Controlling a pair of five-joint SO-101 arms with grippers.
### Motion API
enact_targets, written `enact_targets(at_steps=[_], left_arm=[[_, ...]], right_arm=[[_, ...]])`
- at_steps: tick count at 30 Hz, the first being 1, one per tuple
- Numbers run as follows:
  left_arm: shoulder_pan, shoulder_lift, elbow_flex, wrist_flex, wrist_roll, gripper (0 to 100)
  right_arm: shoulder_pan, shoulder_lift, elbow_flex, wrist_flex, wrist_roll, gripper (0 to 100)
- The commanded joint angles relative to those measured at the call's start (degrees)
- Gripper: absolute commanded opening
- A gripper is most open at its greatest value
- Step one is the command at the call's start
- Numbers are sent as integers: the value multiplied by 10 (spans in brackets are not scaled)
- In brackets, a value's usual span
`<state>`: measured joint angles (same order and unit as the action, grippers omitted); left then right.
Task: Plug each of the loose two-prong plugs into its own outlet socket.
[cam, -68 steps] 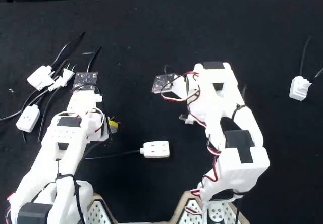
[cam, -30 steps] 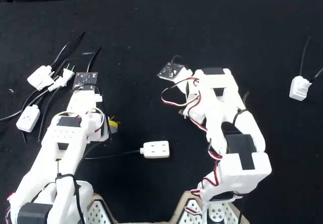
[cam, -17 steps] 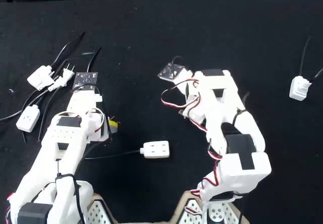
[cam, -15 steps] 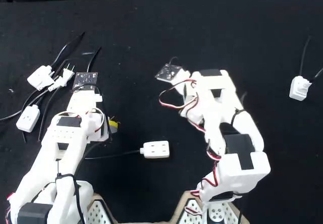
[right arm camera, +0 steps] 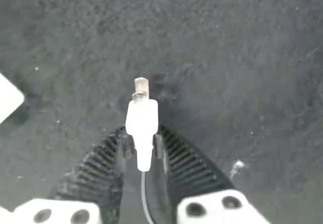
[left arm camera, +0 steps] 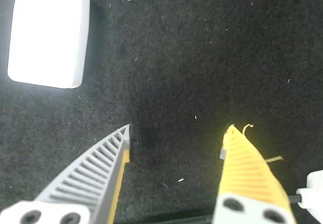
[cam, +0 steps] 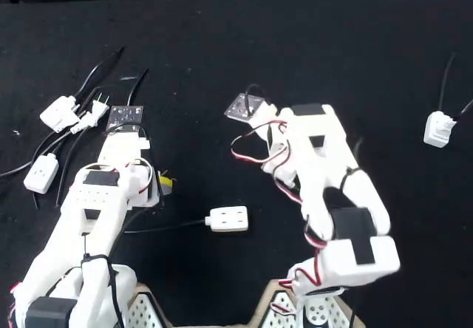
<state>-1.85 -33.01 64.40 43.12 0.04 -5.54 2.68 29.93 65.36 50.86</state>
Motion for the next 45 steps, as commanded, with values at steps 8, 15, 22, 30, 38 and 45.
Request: enact_targets(at_steps=[8,15,22,30,38,45], left_arm=[[2,-15,-2,-4,3,285],[-1,-15,-2,-2,3,285],[2,-15,-2,-2,3,285],[0,-15,-2,-2,3,285],[-1,-15,-2,-2,3,285],[-1,-15,-2,-2,2,285]], right_arm=[[-16,-275,175,-129,-88,11],[-82,-305,305,-233,-98,11],[-72,-284,310,-226,-127,15],[-65,-142,233,-226,-128,16],[-66,-106,186,-201,-158,113],[-62,-106,176,-188,-159,28]])
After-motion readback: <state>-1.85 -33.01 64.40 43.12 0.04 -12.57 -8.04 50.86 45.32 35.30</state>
